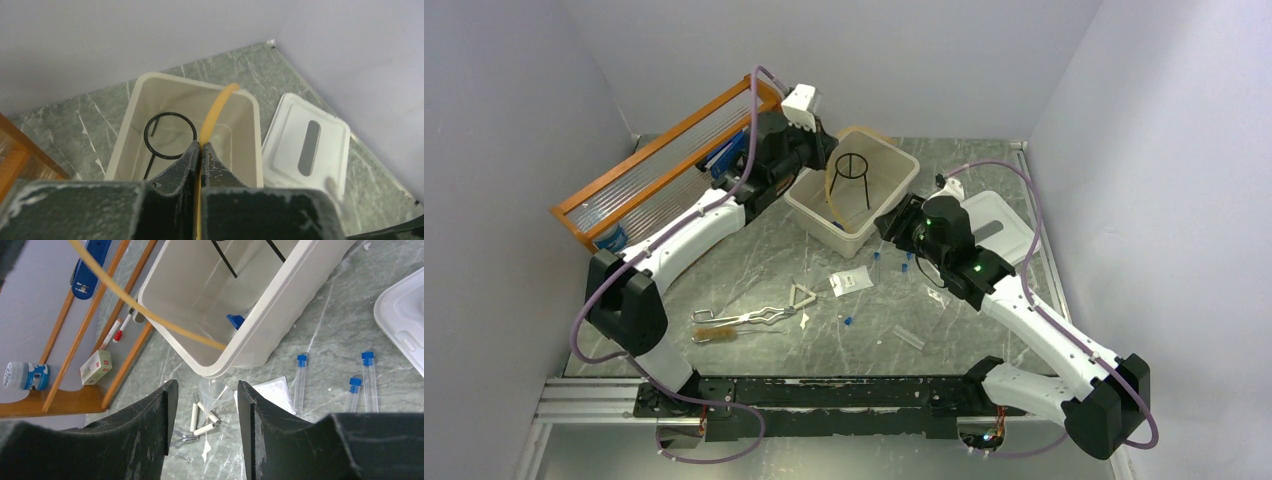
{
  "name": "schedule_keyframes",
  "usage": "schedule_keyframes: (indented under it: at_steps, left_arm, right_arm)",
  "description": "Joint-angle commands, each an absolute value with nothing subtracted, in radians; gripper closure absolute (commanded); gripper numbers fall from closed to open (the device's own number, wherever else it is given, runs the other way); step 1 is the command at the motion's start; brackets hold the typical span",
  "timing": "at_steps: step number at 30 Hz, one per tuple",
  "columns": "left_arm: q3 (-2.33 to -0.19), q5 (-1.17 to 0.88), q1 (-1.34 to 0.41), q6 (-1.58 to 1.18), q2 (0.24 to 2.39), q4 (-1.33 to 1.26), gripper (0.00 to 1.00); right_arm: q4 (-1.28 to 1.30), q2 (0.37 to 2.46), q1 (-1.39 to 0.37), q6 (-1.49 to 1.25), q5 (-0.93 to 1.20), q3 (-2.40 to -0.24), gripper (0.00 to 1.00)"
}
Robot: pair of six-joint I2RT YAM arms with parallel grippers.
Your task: Organize the chemistry lab equipment
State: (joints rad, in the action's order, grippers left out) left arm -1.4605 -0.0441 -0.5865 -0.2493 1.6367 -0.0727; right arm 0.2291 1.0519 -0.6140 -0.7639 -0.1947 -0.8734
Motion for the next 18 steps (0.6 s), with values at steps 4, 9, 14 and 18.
schedule_keyframes:
  at_steps: [4, 9, 14, 18]
  left_arm:
    - [-1.316, 0.012, -0.618, -0.153, 1.655, -0.233, 0.95]
    - [-1.289, 0.107, -0.619, -0.145, 1.683, -0.187, 0.95]
    - [-1.288, 0.126, -0.618, -0.137, 1.711, -0.126, 0.95]
    - [-1.314, 0.23, -0.618, -0.186, 1.727, -0.018, 0.95]
  right_arm:
    - [0.229, 1.041, -0.602, -0.773, -0.202, -0.854, 0.49]
    - [0.224, 1.048, -0.6, -0.778, -0.195, -0.848, 0.5]
    - [0.22, 1.051, -0.6, -0.782, -0.195, -0.844, 0.49]
    - [0.213, 1.05, -0.601, -0.787, -0.19, -0.836, 0.5]
